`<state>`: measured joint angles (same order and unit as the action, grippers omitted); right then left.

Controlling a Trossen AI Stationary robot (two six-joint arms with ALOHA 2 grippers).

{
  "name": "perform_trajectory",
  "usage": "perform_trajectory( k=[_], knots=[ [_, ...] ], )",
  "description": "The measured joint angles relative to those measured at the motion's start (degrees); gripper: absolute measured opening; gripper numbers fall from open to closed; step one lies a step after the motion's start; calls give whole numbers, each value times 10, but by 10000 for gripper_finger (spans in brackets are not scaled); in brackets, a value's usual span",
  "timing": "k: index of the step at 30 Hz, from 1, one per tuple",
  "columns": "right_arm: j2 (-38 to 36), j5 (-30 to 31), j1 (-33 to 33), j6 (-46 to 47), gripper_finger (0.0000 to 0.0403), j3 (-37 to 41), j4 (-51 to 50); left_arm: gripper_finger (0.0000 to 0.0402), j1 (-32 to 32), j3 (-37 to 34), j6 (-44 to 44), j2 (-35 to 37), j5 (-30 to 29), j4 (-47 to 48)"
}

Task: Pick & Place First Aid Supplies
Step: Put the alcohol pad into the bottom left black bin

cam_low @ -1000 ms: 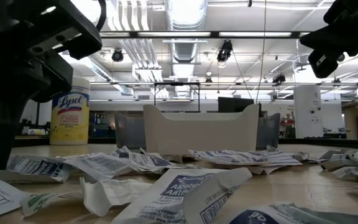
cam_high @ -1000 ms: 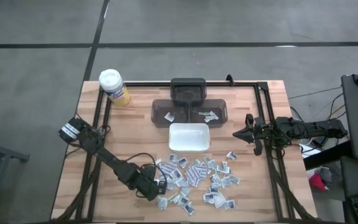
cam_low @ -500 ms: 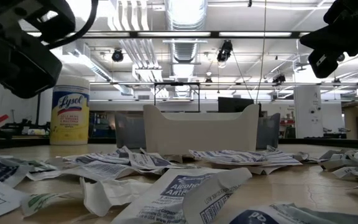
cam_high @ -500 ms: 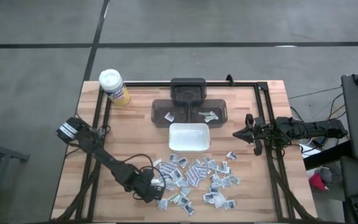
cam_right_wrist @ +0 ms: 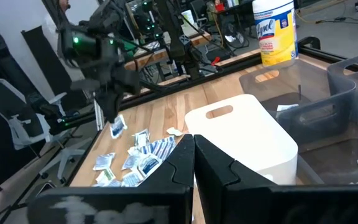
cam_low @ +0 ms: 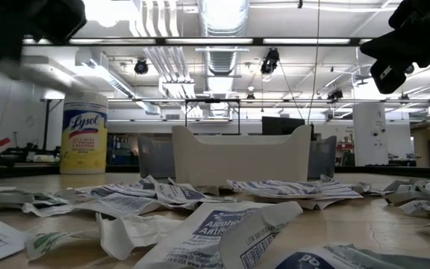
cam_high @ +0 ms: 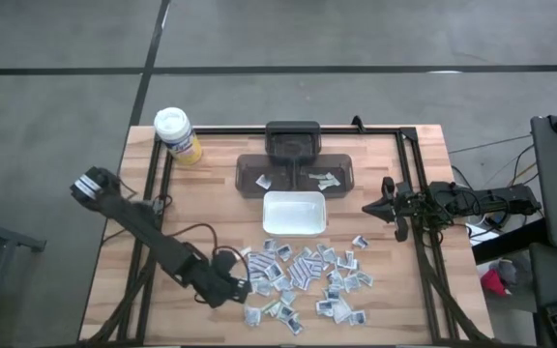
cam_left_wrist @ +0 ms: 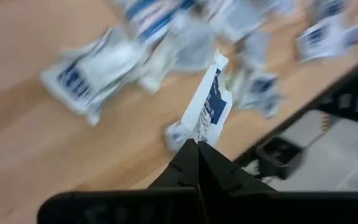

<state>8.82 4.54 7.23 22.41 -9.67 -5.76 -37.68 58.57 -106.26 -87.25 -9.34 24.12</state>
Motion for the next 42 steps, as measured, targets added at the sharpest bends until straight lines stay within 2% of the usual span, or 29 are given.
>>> perform_trajectory(
  k=[6, 13, 16, 23, 30, 34, 42],
  knots=[
    [0, 0, 0, -1, 8, 0, 0, 0, 1, 0, 80, 55, -119, 1],
    [0, 0, 0, -5, 8, 0, 0, 0, 3, -7, 240, 106, -244, 3],
    [0, 0, 0, -5, 8, 0, 0, 0, 10, -7, 319, 120, -272, 3],
    [0, 0, 0, -5, 8, 0, 0, 0, 42, -7, 499, 127, -281, 4],
    [0, 0, 0, -5, 8, 0, 0, 0, 104, -7, 599, 127, -281, 20],
    [0, 0, 0, -3, 8, 0, 0, 0, 161, -7, 652, 132, -264, 22],
    [0, 0, 0, -3, 8, 0, 0, 0, 310, -3, 771, 142, -180, 20]
  ],
)
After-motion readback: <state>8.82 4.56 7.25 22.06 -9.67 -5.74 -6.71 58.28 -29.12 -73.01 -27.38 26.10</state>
